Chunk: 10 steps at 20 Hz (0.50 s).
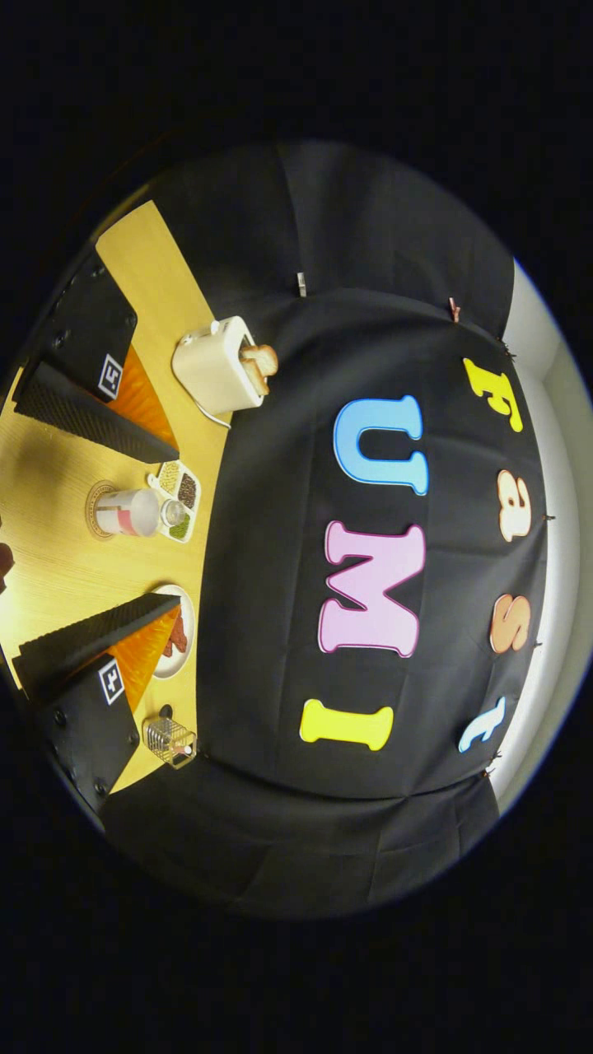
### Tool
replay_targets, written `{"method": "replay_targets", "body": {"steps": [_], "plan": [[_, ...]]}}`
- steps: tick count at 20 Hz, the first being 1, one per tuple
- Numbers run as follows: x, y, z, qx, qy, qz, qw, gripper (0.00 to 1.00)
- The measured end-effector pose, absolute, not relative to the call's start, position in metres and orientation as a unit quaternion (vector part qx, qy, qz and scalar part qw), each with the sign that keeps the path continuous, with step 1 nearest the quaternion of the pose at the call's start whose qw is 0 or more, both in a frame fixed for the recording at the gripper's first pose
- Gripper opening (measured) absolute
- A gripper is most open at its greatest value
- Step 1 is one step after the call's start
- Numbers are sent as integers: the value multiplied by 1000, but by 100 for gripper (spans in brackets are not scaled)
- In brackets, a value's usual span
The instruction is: Take the bottle from table, then pour the juice into the cup, finally place the bottle on the coaster
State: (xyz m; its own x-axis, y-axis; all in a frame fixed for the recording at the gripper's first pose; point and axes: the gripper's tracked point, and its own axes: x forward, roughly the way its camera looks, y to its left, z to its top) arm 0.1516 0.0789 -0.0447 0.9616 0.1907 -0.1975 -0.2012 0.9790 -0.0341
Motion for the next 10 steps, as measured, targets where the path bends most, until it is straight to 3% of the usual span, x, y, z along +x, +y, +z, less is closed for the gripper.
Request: {"method": "replay_targets", "body": {"steps": [10], "plan": [[80, 65, 17, -89, 28, 61, 994, 97]]}}
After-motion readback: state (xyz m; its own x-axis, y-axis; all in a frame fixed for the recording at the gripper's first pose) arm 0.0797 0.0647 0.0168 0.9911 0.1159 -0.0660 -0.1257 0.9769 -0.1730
